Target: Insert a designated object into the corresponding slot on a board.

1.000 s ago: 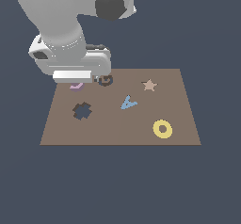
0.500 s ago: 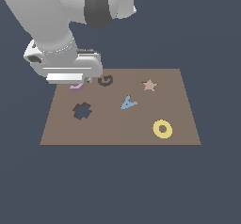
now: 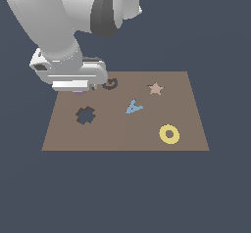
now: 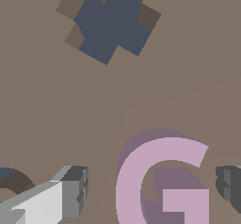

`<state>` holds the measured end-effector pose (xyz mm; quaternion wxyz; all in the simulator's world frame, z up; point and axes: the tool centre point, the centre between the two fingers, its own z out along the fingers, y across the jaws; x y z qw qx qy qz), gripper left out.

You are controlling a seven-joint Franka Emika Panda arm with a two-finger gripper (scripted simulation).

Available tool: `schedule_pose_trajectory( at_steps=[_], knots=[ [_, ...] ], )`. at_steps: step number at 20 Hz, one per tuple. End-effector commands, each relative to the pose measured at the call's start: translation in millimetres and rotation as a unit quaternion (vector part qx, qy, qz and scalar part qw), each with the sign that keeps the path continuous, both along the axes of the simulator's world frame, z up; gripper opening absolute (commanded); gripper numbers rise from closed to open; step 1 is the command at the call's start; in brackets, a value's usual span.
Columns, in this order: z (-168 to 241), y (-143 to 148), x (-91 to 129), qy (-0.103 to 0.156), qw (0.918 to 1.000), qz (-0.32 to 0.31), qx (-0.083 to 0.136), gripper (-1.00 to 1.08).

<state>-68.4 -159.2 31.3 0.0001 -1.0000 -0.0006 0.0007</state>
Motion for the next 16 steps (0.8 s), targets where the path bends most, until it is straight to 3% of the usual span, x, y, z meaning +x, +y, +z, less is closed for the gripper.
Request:
schedule_pose_trajectory(
  at_steps=[1,16],
  knots=[
    [-1.5,-0.1,0.4,-0.001,1.0000,0.000,0.000,-1.00],
    [-0.8,0.0,-0.5,-0.001,1.0000,-0.006,0.000,-1.00]
  ],
)
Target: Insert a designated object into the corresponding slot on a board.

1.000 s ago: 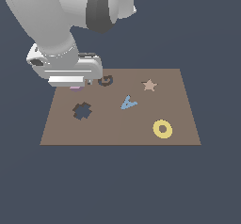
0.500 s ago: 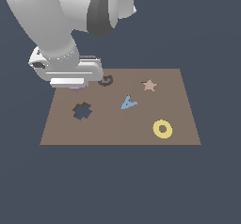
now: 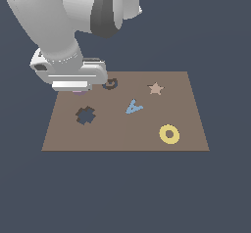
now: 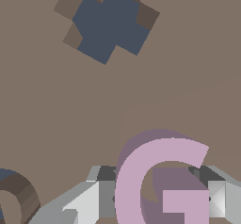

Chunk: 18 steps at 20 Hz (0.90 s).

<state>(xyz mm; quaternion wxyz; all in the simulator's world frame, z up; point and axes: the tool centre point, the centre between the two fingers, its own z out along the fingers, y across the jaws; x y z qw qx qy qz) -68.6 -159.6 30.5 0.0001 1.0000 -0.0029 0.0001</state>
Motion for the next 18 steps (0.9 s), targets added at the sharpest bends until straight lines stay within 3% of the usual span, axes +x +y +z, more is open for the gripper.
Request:
schedule_pose_trajectory(
  at_steps=[1,11,18],
  knots=[
    [0.1,0.7,-0.8,0.000,1.0000,-0.006,0.000,-1.00],
    [1.3,9.1,-9.9,0.000,0.9969,-0.079,0.000,-1.00],
    [2.7,21.6,-19.3,0.000,0.9853,-0.171,0.000,-1.00]
  ],
)
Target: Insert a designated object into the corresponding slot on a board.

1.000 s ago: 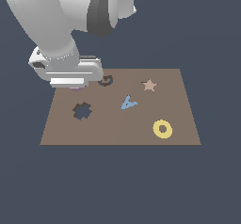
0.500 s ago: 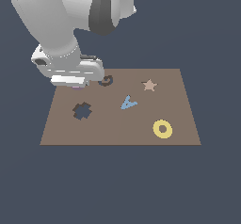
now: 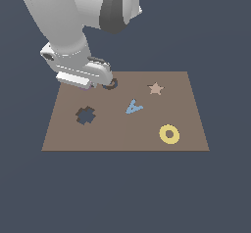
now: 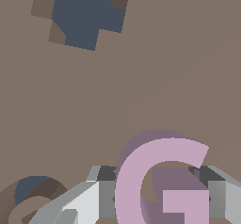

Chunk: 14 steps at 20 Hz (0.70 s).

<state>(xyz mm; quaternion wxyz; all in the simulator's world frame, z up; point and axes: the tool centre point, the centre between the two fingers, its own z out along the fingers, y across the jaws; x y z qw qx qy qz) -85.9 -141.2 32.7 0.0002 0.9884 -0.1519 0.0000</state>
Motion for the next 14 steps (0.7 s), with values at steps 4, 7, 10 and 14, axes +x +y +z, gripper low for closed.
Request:
schedule_pose_trajectory(
  at_steps=[4,7,10,14],
  knots=[
    [1.5,13.3,-7.2,0.000,0.9961,-0.088,0.000,-1.00],
    [2.3,22.2,-10.5,0.000,0.9897,-0.143,0.000,-1.00],
    [3.2,31.5,-12.7,0.000,0.9803,-0.197,0.000,-1.00],
    [4.2,44.0,-13.9,0.000,0.9636,-0.268,0.000,-1.00]
  ],
)
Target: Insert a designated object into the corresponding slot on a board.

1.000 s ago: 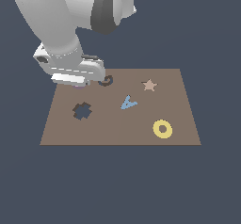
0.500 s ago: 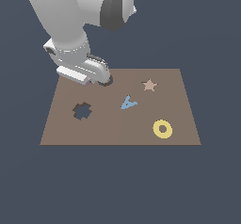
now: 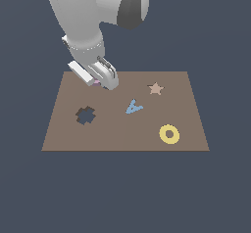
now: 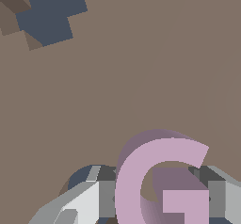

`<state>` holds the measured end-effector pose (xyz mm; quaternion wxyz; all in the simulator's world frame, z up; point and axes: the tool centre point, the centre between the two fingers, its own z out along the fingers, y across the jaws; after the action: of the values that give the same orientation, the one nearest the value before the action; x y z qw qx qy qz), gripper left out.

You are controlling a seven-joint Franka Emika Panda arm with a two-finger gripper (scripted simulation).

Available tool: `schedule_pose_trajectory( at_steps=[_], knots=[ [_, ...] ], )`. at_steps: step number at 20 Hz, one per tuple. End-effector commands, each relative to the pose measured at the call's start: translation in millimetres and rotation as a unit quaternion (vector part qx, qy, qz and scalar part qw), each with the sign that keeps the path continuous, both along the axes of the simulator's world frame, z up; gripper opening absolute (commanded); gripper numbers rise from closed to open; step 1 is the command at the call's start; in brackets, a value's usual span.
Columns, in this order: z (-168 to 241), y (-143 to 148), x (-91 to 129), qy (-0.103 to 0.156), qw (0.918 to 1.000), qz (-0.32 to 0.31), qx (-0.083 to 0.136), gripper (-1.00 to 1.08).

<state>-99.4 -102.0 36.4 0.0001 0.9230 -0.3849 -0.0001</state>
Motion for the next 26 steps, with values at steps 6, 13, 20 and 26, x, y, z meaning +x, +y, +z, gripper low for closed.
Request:
schedule_pose_trajectory(
  at_steps=[6,13,20,26],
  knots=[
    [2.0,21.4,1.2,0.000,0.9925,-0.123,0.000,-1.00],
    [3.2,35.0,5.3,0.000,0.9794,-0.202,0.000,-1.00],
    [3.9,43.0,9.3,0.000,0.9681,-0.251,0.000,-1.00],
    [4.1,45.6,11.2,0.000,0.9633,-0.268,0.000,-1.00]
  ],
)
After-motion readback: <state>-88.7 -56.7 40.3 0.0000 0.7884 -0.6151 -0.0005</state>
